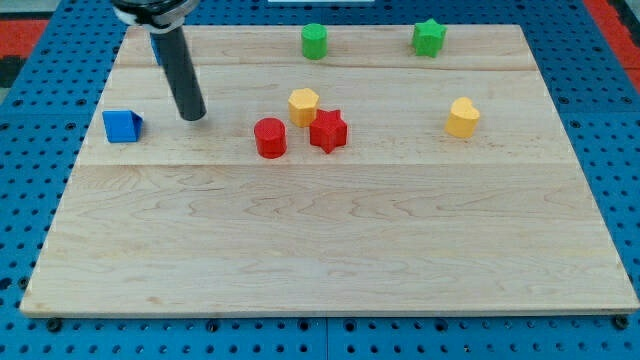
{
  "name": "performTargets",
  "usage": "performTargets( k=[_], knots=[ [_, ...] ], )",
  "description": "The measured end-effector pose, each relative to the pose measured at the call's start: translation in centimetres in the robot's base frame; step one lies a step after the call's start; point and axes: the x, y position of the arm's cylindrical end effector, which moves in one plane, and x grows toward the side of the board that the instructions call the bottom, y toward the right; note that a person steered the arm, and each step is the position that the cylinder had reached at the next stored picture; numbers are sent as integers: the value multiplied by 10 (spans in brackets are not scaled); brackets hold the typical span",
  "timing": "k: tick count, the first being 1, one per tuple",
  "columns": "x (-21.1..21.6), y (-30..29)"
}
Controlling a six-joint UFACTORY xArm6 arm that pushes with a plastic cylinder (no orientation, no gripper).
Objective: Push the hexagon closely to the heart
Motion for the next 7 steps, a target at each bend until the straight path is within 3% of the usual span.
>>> performTargets(
  k=[4, 7],
  knots=[
    [-1, 15],
    [-31, 126]
  ],
)
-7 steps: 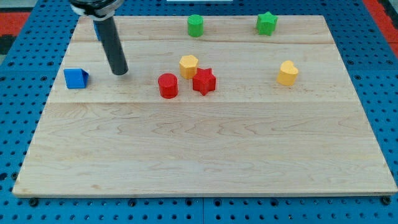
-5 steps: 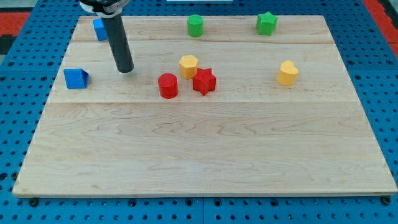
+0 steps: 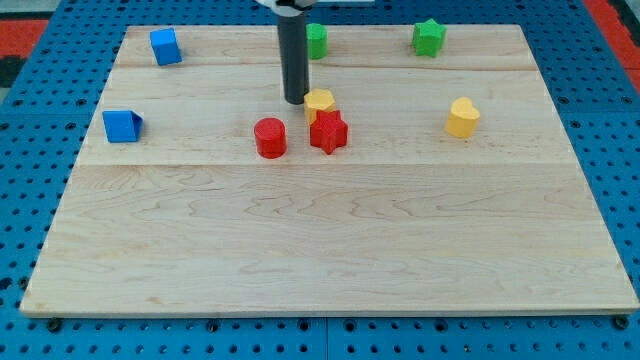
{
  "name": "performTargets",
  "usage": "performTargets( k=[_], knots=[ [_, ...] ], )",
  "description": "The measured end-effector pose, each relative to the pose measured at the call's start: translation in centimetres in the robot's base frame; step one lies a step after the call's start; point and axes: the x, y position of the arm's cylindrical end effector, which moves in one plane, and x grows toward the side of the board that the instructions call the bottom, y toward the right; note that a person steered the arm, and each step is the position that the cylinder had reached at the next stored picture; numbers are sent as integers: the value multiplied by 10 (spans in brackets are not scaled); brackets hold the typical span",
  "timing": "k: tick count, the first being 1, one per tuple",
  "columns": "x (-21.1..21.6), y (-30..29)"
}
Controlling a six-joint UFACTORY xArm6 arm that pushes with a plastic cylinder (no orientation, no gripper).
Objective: Push the hexagon closely to the heart
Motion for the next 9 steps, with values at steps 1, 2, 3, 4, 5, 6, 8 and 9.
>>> performTargets(
  k=[1, 2, 3, 4, 5, 6, 8, 9],
  knots=[
    [-6, 4],
    [-3, 2],
    [5, -1],
    [20, -1],
    [36, -8],
    [58, 0],
    [13, 17],
    [8, 26]
  ],
)
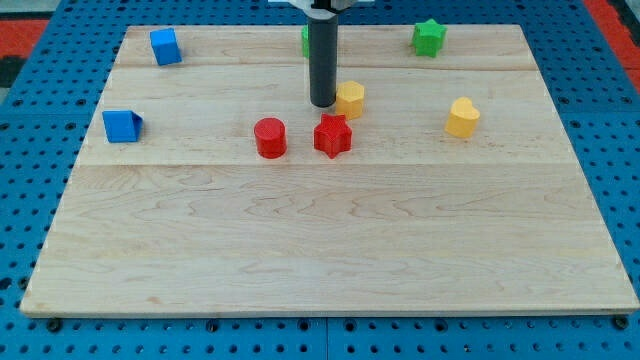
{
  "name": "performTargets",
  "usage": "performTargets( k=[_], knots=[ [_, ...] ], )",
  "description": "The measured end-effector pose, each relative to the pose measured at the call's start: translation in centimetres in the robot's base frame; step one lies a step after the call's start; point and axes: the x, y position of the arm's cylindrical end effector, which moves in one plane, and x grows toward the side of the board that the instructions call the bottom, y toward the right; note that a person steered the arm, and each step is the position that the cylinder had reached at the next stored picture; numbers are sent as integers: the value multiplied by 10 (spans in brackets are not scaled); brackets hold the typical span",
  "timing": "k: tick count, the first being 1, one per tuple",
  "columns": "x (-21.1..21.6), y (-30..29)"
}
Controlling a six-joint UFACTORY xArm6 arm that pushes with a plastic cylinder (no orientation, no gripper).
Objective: Push the hexagon closely to the heart
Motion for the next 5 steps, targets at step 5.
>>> performTargets(
  k=[5],
  knots=[
    [31, 57]
  ],
)
